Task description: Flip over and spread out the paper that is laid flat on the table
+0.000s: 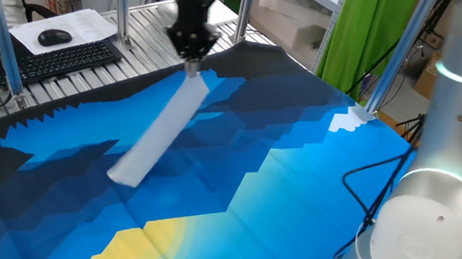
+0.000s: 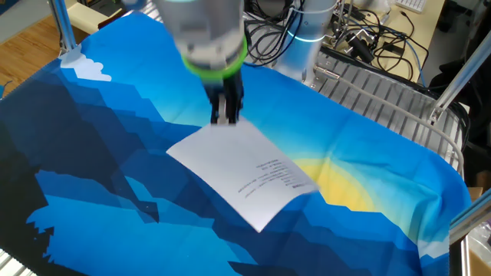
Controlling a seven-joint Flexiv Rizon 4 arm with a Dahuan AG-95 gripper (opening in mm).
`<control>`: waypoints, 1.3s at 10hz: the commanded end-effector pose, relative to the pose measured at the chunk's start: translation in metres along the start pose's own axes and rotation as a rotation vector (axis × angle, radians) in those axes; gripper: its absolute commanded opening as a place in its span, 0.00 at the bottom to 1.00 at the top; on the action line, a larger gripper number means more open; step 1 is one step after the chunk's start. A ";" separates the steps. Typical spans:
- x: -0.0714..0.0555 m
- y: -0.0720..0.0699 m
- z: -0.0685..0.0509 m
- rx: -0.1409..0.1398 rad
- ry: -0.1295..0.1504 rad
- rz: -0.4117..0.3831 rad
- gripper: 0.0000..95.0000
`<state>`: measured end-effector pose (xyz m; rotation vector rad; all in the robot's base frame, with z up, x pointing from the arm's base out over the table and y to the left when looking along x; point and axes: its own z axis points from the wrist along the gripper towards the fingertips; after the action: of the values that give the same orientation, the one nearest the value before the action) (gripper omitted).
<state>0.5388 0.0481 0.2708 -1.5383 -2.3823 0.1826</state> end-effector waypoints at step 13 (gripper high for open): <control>-0.002 -0.047 -0.033 -0.003 0.030 -0.087 0.00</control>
<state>0.5058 0.0249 0.3142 -1.4312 -2.4205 0.1328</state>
